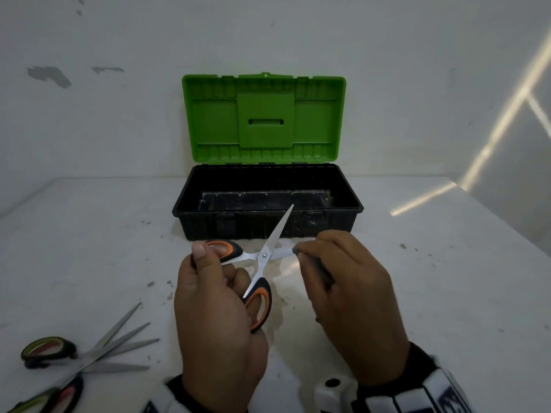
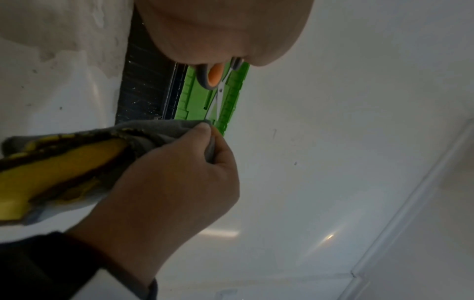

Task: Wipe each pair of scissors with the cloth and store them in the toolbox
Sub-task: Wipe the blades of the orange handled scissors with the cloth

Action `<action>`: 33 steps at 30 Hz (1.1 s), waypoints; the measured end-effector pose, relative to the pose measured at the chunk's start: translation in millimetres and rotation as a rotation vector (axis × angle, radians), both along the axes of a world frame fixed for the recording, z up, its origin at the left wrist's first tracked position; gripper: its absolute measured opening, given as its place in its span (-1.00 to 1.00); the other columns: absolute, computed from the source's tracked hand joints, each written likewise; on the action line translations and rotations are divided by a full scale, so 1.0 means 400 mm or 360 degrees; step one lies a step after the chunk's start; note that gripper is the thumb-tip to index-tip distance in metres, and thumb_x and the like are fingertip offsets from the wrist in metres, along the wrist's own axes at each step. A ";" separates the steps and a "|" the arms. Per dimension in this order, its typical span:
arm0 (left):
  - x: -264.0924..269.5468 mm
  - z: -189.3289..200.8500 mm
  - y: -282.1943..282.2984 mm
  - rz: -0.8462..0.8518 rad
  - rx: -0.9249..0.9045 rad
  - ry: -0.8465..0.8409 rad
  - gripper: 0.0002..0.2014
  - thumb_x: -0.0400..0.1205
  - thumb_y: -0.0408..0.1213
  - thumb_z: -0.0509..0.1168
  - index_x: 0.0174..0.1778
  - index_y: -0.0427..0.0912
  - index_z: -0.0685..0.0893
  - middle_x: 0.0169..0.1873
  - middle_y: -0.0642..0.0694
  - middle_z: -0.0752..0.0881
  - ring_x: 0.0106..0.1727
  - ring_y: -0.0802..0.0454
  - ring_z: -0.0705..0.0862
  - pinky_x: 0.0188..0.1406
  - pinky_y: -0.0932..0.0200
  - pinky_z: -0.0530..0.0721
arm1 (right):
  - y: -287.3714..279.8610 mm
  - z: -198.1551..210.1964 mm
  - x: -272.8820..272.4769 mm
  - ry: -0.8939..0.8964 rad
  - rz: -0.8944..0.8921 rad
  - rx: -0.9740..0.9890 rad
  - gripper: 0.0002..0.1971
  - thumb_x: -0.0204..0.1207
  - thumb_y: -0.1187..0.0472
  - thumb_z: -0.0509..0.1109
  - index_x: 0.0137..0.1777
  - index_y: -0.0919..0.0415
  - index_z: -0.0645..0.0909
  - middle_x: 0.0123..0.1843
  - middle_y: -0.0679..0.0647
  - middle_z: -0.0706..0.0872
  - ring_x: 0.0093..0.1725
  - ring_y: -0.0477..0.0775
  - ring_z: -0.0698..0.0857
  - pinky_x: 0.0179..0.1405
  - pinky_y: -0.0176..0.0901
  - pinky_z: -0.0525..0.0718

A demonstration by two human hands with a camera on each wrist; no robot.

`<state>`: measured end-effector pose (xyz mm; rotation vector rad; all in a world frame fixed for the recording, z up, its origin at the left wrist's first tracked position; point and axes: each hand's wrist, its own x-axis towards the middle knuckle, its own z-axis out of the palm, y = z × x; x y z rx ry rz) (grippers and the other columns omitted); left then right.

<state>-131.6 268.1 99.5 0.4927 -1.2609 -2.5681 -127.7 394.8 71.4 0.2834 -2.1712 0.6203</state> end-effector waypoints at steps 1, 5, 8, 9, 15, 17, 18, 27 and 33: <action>-0.001 0.000 0.002 0.0005 -0.0009 -0.0001 -0.60 0.75 0.10 0.09 -0.20 -0.07 0.64 -0.53 0.06 0.37 -0.59 0.18 0.32 -0.74 0.35 0.29 | -0.004 0.000 -0.002 0.0009 -0.0001 -0.0007 -0.75 0.60 0.18 0.30 0.05 0.27 0.78 -0.03 0.12 0.79 -0.07 -0.01 0.74 0.04 -0.27 0.70; -0.004 0.003 0.003 0.0015 -0.0051 -0.0019 -0.62 0.74 0.12 0.08 -0.12 -0.07 0.63 -0.54 0.07 0.41 -0.60 0.20 0.37 -0.77 0.33 0.33 | -0.036 0.001 0.001 -0.0002 0.0067 0.0014 -0.73 0.59 0.17 0.30 0.08 0.28 0.78 -0.01 0.13 0.80 -0.04 -0.02 0.75 0.10 -0.34 0.66; -0.003 0.001 -0.005 0.0010 -0.0061 0.0005 -0.61 0.73 0.13 0.08 -0.12 -0.07 0.63 -0.53 0.06 0.41 -0.59 0.17 0.35 -0.74 0.34 0.29 | 0.008 0.009 0.003 -0.0009 -0.0006 -0.0027 -0.79 0.59 0.21 0.33 0.05 0.25 0.77 -0.05 0.09 0.78 -0.09 -0.06 0.72 0.07 -0.40 0.64; -0.003 0.000 -0.007 0.0018 -0.0082 0.0003 -0.61 0.73 0.14 0.08 -0.13 -0.07 0.64 -0.52 0.06 0.41 -0.58 0.16 0.34 -0.71 0.33 0.29 | 0.025 0.011 0.002 0.0004 -0.0047 -0.0054 -0.82 0.58 0.23 0.36 0.03 0.25 0.77 -0.06 0.08 0.78 -0.10 -0.07 0.71 0.05 -0.42 0.63; -0.006 0.003 -0.005 0.0019 -0.0033 0.0026 -0.61 0.72 0.14 0.09 -0.07 -0.10 0.62 -0.52 0.06 0.38 -0.59 0.18 0.32 -0.75 0.35 0.27 | 0.000 0.015 0.010 0.0065 -0.0009 -0.0028 -0.77 0.58 0.20 0.34 0.05 0.29 0.77 -0.05 0.09 0.79 -0.08 -0.08 0.72 0.09 -0.43 0.63; -0.004 0.005 -0.009 0.0019 -0.0048 0.0031 -0.60 0.72 0.14 0.10 -0.14 -0.08 0.64 -0.52 0.05 0.39 -0.61 0.18 0.32 -0.75 0.36 0.27 | 0.012 0.016 0.012 0.0028 -0.0011 -0.0060 -0.80 0.58 0.22 0.35 0.06 0.26 0.77 -0.05 0.07 0.78 -0.07 -0.11 0.70 0.10 -0.44 0.63; -0.003 0.004 -0.011 0.0019 -0.0052 0.0031 -0.60 0.72 0.14 0.10 -0.17 -0.06 0.64 -0.53 0.06 0.39 -0.61 0.19 0.32 -0.74 0.37 0.27 | 0.028 0.017 0.011 0.0003 -0.0040 -0.0091 -0.85 0.58 0.25 0.38 0.04 0.24 0.77 -0.05 0.04 0.77 -0.08 -0.15 0.68 0.09 -0.48 0.60; -0.006 -0.017 -0.017 0.0102 -0.0379 0.0204 -0.62 0.68 0.18 0.08 -0.22 0.02 0.62 -0.58 0.08 0.37 -0.55 0.15 0.30 -0.55 0.23 0.23 | 0.088 0.100 0.026 -0.0184 -0.0078 -0.0233 -0.91 0.53 0.22 0.46 -0.05 0.01 0.75 -0.16 -0.22 0.69 -0.03 -0.34 0.63 -0.03 -0.68 0.47; 0.012 -0.027 -0.007 0.0170 -0.0707 0.0443 -0.64 0.56 0.33 0.07 -0.26 0.20 0.61 -0.58 0.05 0.45 -0.56 0.18 0.37 -0.53 0.09 0.35 | -0.028 0.089 0.004 -0.0395 0.0046 -0.0162 -0.93 0.54 0.13 0.44 -0.06 -0.03 0.75 -0.18 -0.25 0.68 -0.22 -0.37 0.60 -0.15 -0.67 0.52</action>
